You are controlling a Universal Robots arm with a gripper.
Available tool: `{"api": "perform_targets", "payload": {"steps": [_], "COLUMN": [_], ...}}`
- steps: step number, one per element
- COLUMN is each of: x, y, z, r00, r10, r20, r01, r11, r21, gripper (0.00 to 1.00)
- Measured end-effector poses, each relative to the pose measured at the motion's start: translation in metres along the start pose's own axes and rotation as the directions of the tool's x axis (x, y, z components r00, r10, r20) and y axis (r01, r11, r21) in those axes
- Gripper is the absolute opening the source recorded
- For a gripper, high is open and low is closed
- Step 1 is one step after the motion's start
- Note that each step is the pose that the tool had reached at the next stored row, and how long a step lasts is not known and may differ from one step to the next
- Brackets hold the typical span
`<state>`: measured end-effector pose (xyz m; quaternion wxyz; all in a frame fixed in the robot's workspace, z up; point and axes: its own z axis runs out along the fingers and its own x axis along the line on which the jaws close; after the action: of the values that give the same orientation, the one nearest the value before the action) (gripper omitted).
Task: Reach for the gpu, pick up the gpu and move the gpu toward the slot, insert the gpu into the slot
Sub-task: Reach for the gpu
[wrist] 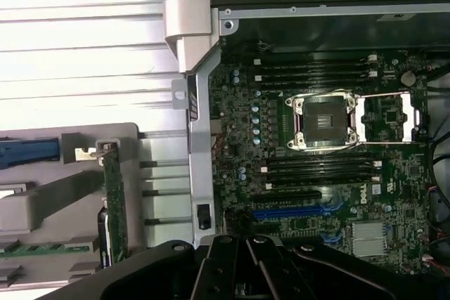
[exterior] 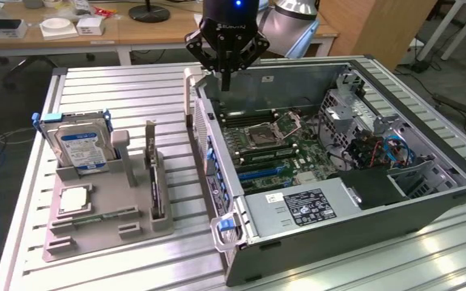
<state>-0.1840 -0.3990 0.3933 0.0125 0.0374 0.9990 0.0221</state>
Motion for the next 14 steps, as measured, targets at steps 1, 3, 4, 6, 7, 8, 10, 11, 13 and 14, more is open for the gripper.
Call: {"api": "perform_targets", "payload": {"steps": [1,3,4,6,7,8,10,11,13,14], "x": [0.001,0.004,0.006,0.009,0.011,0.013,0.015,0.017,0.020,0.022], "y": [-0.0001,-0.0004,-0.0005,-0.0008,-0.0009,-0.0010,-0.0013,-0.0014,-0.0017,-0.0019], "z": [-0.0001,-0.0001,-0.0002,-0.0003,-0.0003,-0.0004,-0.0004,-0.0005,-0.0006,-0.0006], "r00": [1.0000,1.0000,1.0000,1.0000,1.0000,1.0000,1.0000,1.0000,1.0000,1.0000], "r10": [0.000,0.000,0.000,0.000,0.000,0.000,0.000,0.000,0.000,0.000], "r20": [-0.0001,0.0000,0.0000,0.0000,0.0000,-0.0001,0.0000,-0.0001,-0.0001,0.0000], "r01": [0.000,0.000,0.000,0.000,0.000,0.000,0.000,0.000,0.000,0.000], "r11": [1.0000,1.0000,1.0000,1.0000,1.0000,1.0000,1.0000,1.0000,1.0000,1.0000], "r21": [0.0000,-0.0001,0.0000,0.0000,0.0000,0.0000,0.0000,0.0001,0.0000,0.0000], "gripper": [0.10,0.10,0.10,0.10,0.10,0.10,0.10,0.10,0.10,0.10]}}
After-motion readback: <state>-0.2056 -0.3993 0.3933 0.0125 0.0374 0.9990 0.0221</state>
